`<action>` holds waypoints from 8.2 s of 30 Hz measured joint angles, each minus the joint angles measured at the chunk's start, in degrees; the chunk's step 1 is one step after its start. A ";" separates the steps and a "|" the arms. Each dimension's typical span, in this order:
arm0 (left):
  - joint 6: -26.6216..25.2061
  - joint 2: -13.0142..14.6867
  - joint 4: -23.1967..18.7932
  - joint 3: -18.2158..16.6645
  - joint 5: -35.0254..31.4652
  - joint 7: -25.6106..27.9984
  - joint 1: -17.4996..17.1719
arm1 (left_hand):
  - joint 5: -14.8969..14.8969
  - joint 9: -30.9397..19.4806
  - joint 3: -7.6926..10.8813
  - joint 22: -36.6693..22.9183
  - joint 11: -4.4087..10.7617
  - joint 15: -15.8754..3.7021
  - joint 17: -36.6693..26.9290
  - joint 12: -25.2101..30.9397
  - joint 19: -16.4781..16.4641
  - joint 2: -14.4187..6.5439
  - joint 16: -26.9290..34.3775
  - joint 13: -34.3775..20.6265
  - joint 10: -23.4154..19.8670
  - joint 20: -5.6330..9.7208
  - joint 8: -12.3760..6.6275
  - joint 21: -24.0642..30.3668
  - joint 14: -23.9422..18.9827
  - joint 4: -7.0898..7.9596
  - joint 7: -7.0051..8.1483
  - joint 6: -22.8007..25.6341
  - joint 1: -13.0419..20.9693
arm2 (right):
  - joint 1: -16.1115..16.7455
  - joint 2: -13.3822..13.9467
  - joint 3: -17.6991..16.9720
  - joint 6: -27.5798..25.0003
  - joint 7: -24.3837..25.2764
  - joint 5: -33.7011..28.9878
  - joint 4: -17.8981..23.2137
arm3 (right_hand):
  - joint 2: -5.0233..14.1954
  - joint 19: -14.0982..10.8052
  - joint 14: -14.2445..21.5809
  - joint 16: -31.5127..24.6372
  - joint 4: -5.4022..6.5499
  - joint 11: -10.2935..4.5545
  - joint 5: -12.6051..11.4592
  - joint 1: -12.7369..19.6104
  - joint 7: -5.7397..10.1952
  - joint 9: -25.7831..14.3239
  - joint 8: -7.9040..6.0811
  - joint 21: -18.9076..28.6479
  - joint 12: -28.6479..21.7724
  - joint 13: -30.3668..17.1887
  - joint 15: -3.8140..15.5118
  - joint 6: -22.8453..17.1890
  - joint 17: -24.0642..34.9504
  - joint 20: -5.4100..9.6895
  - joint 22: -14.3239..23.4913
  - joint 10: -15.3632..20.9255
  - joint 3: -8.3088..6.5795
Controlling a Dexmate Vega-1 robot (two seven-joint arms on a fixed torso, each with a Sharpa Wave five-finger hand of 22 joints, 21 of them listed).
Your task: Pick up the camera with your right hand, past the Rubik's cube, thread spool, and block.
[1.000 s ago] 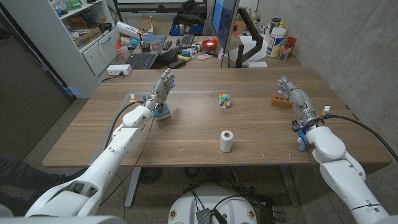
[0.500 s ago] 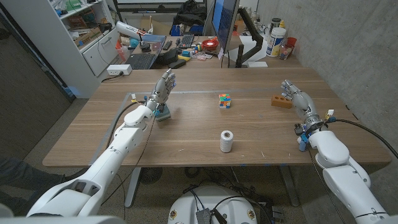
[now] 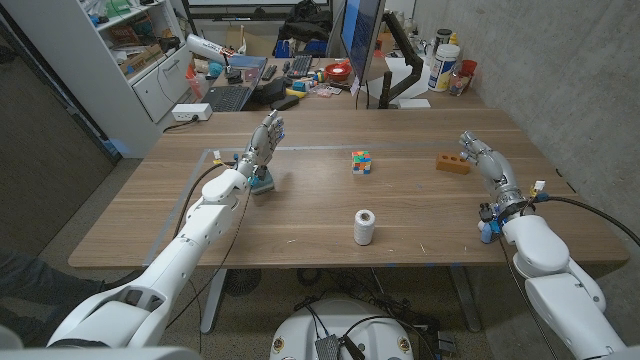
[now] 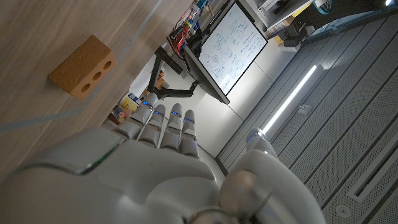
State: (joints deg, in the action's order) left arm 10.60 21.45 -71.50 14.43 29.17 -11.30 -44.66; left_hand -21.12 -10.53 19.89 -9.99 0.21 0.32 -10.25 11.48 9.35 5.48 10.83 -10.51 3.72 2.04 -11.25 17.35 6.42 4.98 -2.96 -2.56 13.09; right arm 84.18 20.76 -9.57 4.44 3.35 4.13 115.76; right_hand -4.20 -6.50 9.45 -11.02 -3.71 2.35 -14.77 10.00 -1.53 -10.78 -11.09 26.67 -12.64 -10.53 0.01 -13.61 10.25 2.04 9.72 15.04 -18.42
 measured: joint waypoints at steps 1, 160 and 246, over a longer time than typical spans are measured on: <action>0.00 0.00 0.03 0.00 0.00 -0.02 0.03 | 0.00 0.00 0.00 0.00 0.00 0.00 0.00 0.00 0.00 0.00 0.00 0.00 0.00 0.00 0.00 -0.18 0.00 0.00 0.00 0.00 0.00 | 0.08 -0.02 -0.05 -0.04 0.02 -0.05 0.09 | 0.00 0.00 0.00 0.00 -0.10 0.00 0.00 0.00 0.00 0.00 0.00 0.00 0.00 0.00 0.00 0.00 0.00 0.00 0.00 0.00 -0.10; -4.40 0.99 -5.20 2.00 -2.00 1.51 -0.51 | 0.00 0.02 -2.06 0.00 0.00 0.00 0.00 0.00 -0.92 -0.76 0.00 0.00 0.00 -0.31 0.00 -3.18 0.00 0.33 -0.22 0.22 0.76 | 19.95 -8.65 -5.64 -13.97 4.05 -38.60 20.49 | -2.42 -3.89 3.97 0.22 -4.11 -3.16 -2.67 8.29 4.53 0.00 -0.05 -6.17 0.45 0.00 2.14 -1.02 0.02 0.00 0.29 2.49 0.47; -3.78 0.81 -4.71 1.87 -2.05 1.66 -0.43 | 0.00 0.02 -3.12 -0.18 -0.32 0.00 0.00 0.00 -1.24 -1.21 0.00 0.00 0.32 0.00 0.00 -4.44 0.00 0.24 -0.09 0.73 1.21 | 18.46 -4.39 4.15 -32.47 -9.10 -70.30 23.70 | -3.47 -10.71 4.63 0.22 -4.25 -5.61 -6.23 11.46 7.07 -0.29 -0.05 -8.72 0.90 0.00 -0.69 -0.92 0.00 -8.94 0.28 -0.35 1.91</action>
State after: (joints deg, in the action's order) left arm 6.82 22.27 -76.22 16.30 27.12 -9.64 -45.09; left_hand -21.12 -10.52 16.77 -10.18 -0.11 0.32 -10.25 11.48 8.11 4.28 10.83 -10.51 4.04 2.04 -11.25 12.91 6.42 5.21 -3.05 -1.83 14.29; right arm 102.65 16.37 -5.42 -28.03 -5.75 -66.17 139.46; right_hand -7.67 -17.20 14.07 -10.80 -7.96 -3.25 -21.00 21.45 5.54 -11.06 -11.14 17.95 -11.74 -10.52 -0.68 -14.52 10.25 -6.90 10.01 14.68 -16.51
